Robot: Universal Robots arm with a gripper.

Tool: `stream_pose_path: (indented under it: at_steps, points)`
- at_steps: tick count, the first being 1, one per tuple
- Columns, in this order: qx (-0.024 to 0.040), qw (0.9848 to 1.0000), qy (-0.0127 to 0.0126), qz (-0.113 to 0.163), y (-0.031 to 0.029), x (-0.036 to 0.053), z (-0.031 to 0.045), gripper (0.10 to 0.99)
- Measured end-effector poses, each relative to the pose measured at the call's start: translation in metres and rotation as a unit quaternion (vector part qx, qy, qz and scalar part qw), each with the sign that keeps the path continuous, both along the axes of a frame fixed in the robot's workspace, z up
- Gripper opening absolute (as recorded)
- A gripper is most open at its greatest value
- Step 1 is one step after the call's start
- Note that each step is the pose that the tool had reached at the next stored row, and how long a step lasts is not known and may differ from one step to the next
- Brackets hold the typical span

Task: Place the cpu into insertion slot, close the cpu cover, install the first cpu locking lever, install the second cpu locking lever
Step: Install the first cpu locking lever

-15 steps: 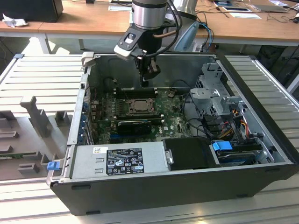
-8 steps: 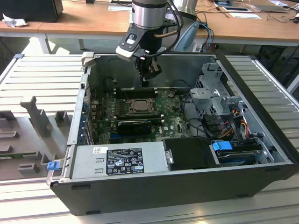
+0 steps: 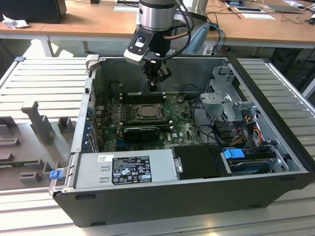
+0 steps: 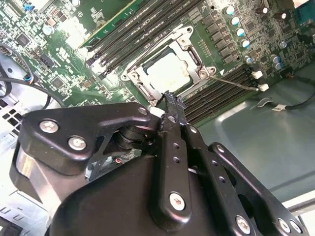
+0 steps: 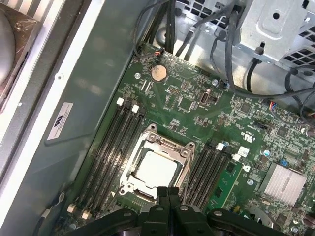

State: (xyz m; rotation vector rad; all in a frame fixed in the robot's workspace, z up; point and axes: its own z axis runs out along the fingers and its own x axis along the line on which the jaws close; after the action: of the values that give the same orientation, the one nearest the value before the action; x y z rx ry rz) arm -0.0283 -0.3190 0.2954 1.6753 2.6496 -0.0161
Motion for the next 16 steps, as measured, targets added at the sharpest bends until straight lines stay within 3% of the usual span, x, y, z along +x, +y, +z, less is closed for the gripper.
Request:
stream_pose_path:
  at_steps: [10, 16]
  points:
    - [0.0, 0.9992, 0.0, 0.041, 0.0, 0.0, 0.0, 0.106]
    - [0.0, 0.9977, 0.0, 0.068, 0.0, 0.0, 0.0, 0.106]
